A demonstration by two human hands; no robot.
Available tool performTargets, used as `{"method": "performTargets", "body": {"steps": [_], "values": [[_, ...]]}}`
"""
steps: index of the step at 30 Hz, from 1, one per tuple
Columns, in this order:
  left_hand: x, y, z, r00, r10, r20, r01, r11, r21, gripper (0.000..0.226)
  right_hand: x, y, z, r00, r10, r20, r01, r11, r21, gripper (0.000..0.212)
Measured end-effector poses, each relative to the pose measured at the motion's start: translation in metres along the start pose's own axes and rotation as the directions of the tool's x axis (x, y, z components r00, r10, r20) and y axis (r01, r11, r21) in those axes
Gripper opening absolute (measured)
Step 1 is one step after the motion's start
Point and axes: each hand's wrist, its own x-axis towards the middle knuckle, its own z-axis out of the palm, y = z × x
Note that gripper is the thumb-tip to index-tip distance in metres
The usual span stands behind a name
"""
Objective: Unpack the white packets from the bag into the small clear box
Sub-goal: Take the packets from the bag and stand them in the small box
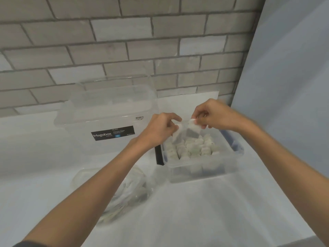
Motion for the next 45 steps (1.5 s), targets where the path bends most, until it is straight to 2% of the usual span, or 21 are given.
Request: {"method": "performTargets", "body": {"steps": [5,9,14,17,20,24,28,31,34,39,45], "values": [[0.017,0.004,0.032,0.969,-0.084,0.232,0.025,0.969,0.247,0.024,0.007,0.026,0.017,0.991,0.073,0.117,-0.057,0.99,-0.128,0.011],[0.022,0.009,0.053,0.908,-0.165,0.385,0.001,0.92,0.392,0.025,0.013,0.045,0.029,0.965,0.128,0.231,-0.094,0.984,-0.15,0.009],[0.025,0.015,0.064,0.818,-0.284,0.501,-0.005,0.867,0.498,0.026,0.017,0.053,0.038,0.925,0.154,0.348,-0.116,0.985,-0.129,0.007],[0.025,0.012,0.071,0.789,-0.338,0.512,-0.053,0.793,0.606,0.027,0.021,0.056,0.046,0.905,0.156,0.396,-0.121,0.986,-0.111,0.009],[0.021,0.007,0.079,0.812,-0.333,0.48,-0.152,0.672,0.724,0.023,0.026,0.057,0.054,0.886,0.168,0.433,-0.135,0.985,-0.106,0.01],[0.021,0.004,0.084,0.843,-0.319,0.434,-0.217,0.537,0.815,0.022,0.032,0.055,0.064,0.864,0.178,0.472,-0.15,0.984,-0.098,0.011],[0.022,0.006,0.084,0.838,-0.339,0.428,-0.235,0.484,0.843,0.023,0.035,0.054,0.072,0.847,0.176,0.502,-0.154,0.984,-0.085,0.012],[0.023,0.009,0.08,0.842,-0.334,0.424,-0.233,0.484,0.843,0.023,0.037,0.054,0.075,0.83,0.183,0.527,-0.155,0.983,-0.097,0.011],[0.026,0.007,0.069,0.892,-0.255,0.374,-0.208,0.503,0.839,0.022,0.039,0.05,0.077,0.813,0.177,0.555,-0.157,0.984,-0.085,0.013],[0.026,-0.003,0.04,0.97,-0.077,0.232,-0.121,0.675,0.728,0.024,0.042,0.032,0.09,0.779,0.134,0.612,-0.121,0.991,-0.063,0.011],[0.01,-0.004,0.007,0.995,-0.032,0.096,-0.032,0.799,0.6,0.019,0.044,0.012,0.11,0.72,0.152,0.677,-0.05,0.985,-0.168,0.02]]}}
